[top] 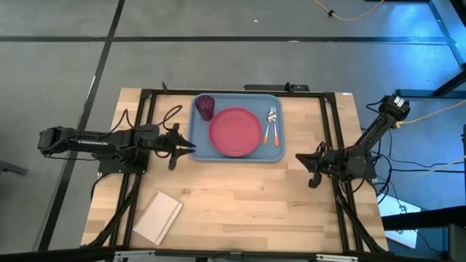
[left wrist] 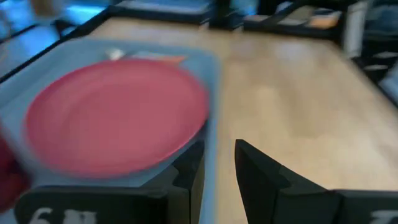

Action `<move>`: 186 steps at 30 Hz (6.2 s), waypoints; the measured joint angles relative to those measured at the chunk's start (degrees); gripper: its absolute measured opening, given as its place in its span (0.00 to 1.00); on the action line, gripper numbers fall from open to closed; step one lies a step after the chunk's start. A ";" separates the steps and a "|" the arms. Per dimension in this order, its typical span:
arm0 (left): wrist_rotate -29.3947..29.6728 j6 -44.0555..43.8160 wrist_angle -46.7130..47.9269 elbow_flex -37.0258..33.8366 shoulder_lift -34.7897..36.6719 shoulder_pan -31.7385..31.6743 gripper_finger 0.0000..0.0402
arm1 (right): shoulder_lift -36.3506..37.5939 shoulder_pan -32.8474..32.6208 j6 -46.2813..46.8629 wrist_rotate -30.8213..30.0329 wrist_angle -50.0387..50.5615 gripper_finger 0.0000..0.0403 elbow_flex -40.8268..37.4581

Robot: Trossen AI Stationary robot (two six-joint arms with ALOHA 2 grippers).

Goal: Pick and place plate/cup/fork/spoon on tray
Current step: Adjust the orange spoon on the blue serving tray

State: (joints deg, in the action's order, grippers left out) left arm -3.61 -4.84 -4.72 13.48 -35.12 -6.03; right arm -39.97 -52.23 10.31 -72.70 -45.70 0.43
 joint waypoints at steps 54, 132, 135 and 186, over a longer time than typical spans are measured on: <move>16.19 -5.57 -10.00 -13.03 11.57 5.47 0.20 | -31.02 88.78 13.53 63.74 71.20 0.05 54.11; 16.19 -8.55 -3.36 -13.03 11.50 5.47 0.20 | -60.76 83.34 10.17 51.27 70.47 0.01 55.52; 16.19 -8.55 -3.36 -13.03 11.50 5.47 0.20 | -60.76 83.30 10.92 51.22 70.71 0.01 55.52; 16.18 -8.61 -3.36 -13.03 11.50 5.47 0.20 | -61.18 79.35 17.02 46.60 60.91 0.01 50.88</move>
State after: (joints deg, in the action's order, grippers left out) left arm 12.56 -13.45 -8.08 0.45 -23.62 -0.56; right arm -101.14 27.12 27.33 -26.10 15.21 51.31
